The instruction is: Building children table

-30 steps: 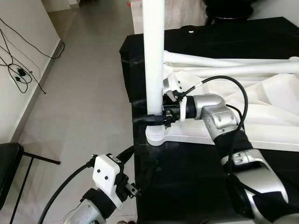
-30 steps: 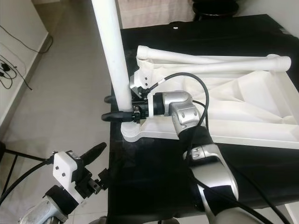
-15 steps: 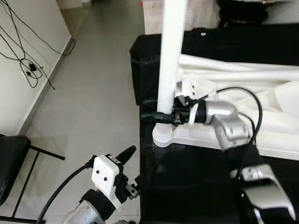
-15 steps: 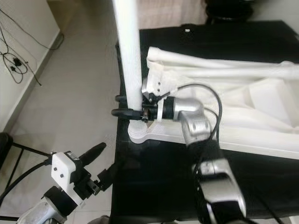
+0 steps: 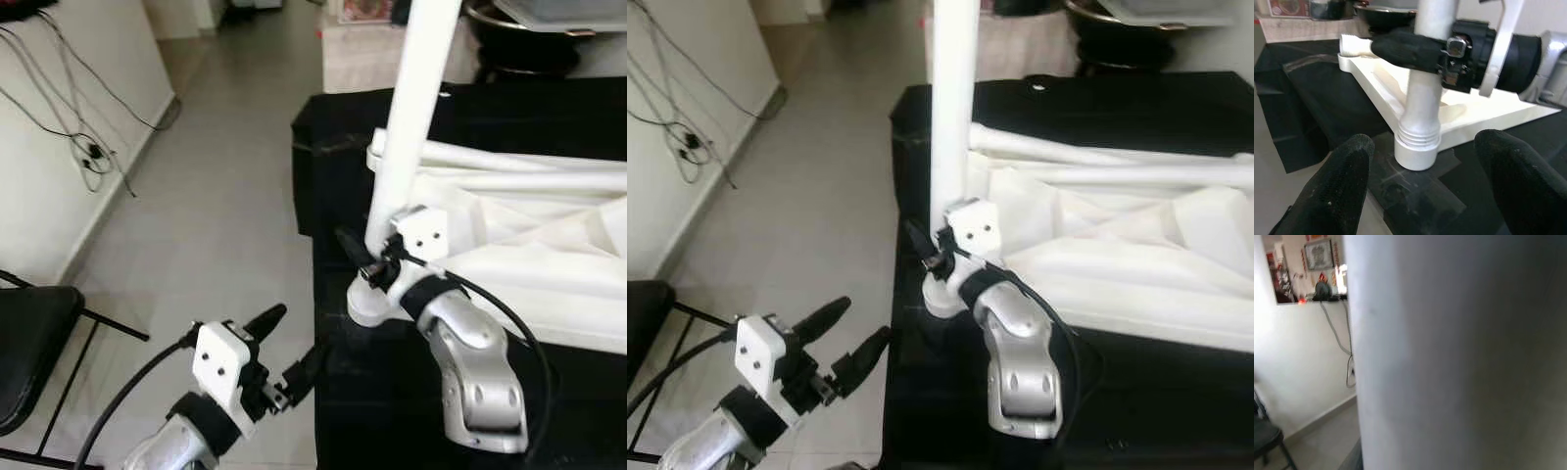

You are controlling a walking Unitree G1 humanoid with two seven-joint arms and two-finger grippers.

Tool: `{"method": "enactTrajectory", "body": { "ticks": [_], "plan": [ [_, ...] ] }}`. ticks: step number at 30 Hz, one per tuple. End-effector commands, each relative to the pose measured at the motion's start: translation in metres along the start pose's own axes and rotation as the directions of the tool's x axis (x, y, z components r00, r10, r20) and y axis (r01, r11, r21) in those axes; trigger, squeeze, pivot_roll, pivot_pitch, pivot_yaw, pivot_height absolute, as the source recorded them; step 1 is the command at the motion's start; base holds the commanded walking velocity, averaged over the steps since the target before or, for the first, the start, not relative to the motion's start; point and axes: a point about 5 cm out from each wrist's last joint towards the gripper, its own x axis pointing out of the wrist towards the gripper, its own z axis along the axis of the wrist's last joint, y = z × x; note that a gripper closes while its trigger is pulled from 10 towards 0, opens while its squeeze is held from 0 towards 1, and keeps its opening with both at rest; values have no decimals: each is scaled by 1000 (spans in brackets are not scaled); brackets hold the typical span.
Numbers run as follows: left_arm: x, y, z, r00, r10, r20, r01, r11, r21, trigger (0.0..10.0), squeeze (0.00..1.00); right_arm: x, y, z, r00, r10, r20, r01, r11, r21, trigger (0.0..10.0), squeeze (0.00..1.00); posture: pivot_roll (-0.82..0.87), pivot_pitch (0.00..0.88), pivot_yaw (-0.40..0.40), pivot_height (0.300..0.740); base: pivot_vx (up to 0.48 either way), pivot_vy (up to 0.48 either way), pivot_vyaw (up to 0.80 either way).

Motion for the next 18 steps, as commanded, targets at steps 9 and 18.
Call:
{"method": "enactTrajectory", "body": {
  "ticks": [9, 18],
  "plan": [
    [-1, 1, -4, 1000, 15, -17, -16, 1000, -13, 10000, 0, 20, 0, 11, 943, 329, 41, -331, 940, 86, 10000, 1000, -11, 192, 41, 740, 0, 0, 0],
    [-1, -1, -4, 1000, 16, -15, -16, 1000, -17, 10000, 0, 36, 2, 10, 694, 720, 2, -718, 691, -82, 10000, 514, 10, 197, 52, 740, 0, 0, 0]
  ]
}}
